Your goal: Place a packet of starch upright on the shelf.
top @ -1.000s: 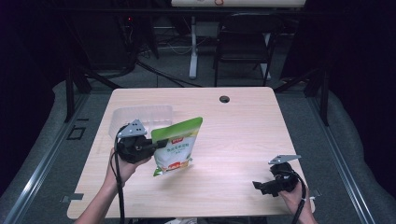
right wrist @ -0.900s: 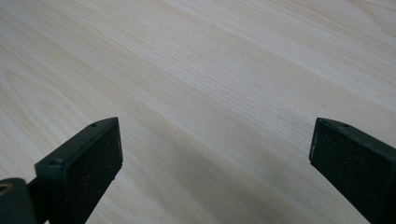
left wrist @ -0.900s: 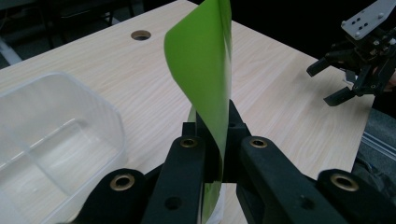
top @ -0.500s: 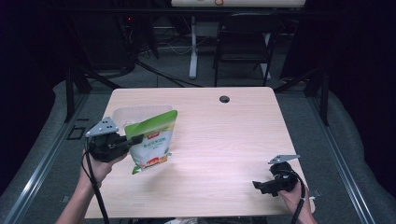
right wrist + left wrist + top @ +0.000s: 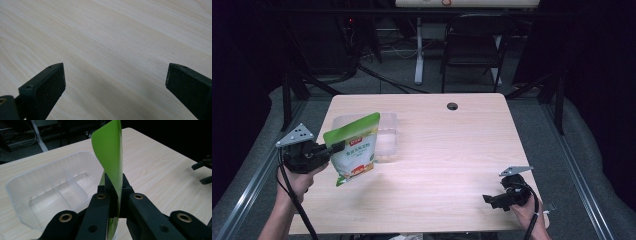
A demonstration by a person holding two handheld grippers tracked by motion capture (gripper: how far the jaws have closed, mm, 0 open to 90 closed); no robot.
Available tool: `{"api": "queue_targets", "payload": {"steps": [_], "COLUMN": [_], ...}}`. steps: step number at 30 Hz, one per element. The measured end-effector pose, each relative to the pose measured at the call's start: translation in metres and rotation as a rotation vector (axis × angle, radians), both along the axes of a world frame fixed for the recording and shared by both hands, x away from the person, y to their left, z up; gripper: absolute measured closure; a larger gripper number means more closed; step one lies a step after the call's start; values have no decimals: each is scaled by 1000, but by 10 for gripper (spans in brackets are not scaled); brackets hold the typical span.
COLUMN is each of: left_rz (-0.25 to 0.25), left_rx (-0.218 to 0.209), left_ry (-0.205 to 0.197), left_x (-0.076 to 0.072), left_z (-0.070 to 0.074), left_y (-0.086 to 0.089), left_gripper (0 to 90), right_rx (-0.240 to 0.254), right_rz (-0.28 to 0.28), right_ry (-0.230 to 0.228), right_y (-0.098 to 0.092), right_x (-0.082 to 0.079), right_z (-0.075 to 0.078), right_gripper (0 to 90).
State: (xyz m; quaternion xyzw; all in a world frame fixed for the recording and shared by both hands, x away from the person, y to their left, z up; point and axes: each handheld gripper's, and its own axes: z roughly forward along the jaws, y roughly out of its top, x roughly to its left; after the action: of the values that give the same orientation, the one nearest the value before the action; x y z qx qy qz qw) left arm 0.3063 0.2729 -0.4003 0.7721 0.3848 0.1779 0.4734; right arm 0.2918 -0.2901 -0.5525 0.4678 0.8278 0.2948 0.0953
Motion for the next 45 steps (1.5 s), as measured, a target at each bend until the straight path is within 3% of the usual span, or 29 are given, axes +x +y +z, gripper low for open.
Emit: {"api": "queue_targets", "payload": {"steps": [9,30,45], "left_rz": [28,129,227], "left_rx": [-10,13,24], "left_ry": [-2,-72,-131], "left_x": [1,3,26], "left_z": [4,33,59], "left_y": [9,29,43], "left_gripper": [900,900,900], "right_rx": [1,7,1], "right_rz": [1,3,-4], "right_ry": [0,4,-4], "right_y": [0,-1,-2], "right_x": [0,0,0], "right_z": [0,0,0], "right_gripper": [21,22,22]}}
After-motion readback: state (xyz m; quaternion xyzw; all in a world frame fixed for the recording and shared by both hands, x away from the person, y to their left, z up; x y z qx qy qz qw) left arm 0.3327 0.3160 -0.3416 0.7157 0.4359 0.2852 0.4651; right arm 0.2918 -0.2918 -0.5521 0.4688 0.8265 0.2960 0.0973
